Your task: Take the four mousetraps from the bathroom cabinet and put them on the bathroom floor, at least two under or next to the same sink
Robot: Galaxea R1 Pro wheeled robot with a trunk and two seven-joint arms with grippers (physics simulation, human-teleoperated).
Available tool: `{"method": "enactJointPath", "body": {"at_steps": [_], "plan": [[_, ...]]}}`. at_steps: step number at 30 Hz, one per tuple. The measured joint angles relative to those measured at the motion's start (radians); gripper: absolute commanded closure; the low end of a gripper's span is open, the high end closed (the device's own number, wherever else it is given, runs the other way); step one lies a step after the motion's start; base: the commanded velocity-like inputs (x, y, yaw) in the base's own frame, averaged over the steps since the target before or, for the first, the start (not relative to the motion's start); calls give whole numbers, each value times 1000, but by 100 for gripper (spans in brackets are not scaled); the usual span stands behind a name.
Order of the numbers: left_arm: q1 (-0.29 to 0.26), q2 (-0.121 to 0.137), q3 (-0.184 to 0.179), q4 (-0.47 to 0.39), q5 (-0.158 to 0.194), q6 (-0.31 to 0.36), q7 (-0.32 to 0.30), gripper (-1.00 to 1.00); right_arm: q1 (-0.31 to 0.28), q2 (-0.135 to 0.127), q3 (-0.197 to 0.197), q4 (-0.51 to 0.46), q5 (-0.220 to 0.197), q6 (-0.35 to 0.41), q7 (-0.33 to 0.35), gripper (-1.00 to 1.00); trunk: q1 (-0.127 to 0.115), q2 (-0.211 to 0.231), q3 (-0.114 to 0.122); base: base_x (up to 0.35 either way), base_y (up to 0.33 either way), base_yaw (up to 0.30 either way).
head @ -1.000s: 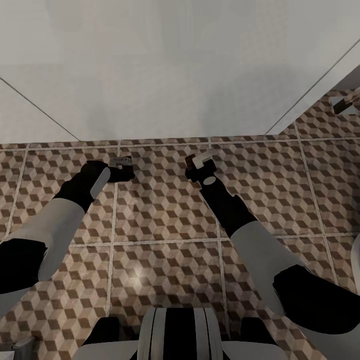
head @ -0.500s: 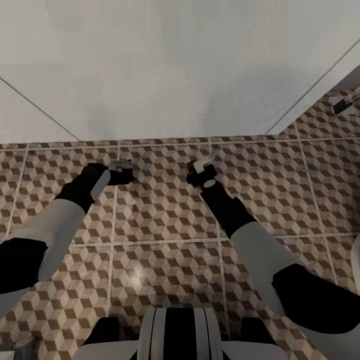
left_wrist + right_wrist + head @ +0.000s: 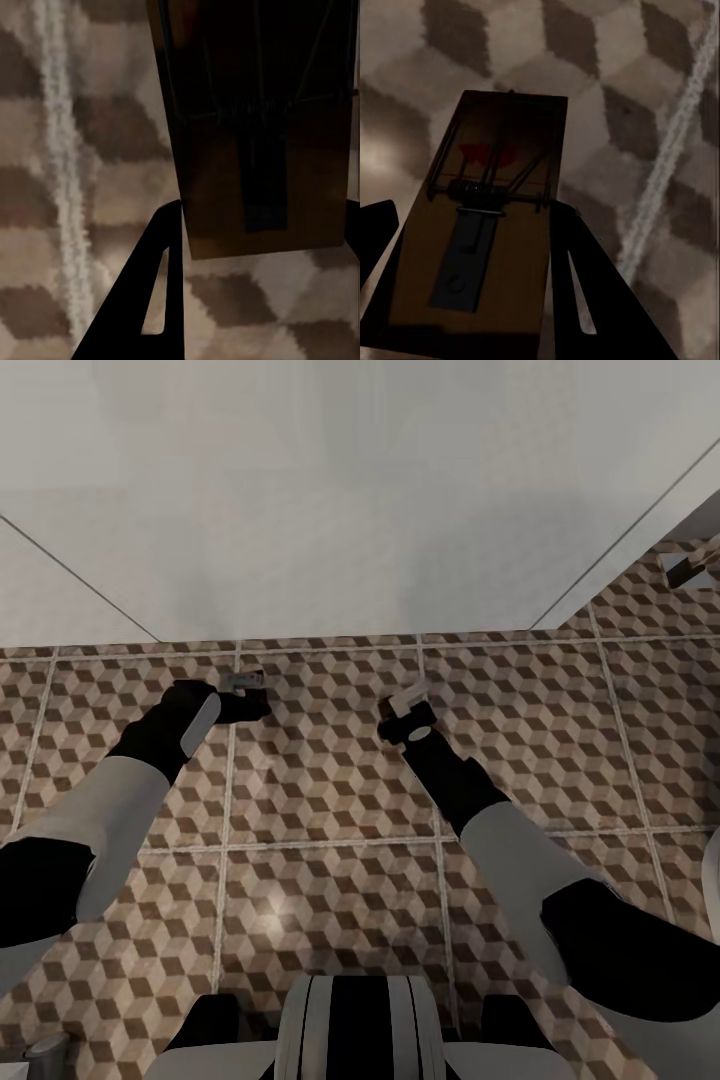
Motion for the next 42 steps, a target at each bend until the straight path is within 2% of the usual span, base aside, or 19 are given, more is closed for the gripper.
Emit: {"method": "enactJointPath", "body": {"at_steps": [3,10,15,25,32,37,42], "plan": [[0,0,0,-4,0,1,0,100,-19,0,0,1,-11,0,0,100,0,0,0,0,0,0],[0,-5,0,-16,0,2,0,100,-105,0,0,2,-73,16,1,100,0,0,0,0,0,0],[0,-6,0,-16,0,3,0,100,-136,0,0,2,-85,35,1,100,0,0,0,0,0,0],[0,-7,0,-11,1,3,0,100,-145,0,0,27,-87,39,1,100,0,0,0,0,0,0],[0,-8,0,29,1,3,0,100,-145,0,0,73,-89,32,2,100,0,0,0,0,0,0],[0,-26,1,50,0,3,2,100,-145,0,1,90,-90,29,2,100,0,0,0,0,0,0],[0,-31,1,51,0,3,2,100,-145,0,1,91,-90,28,2,100,0,0,0,0,0,0]]}}
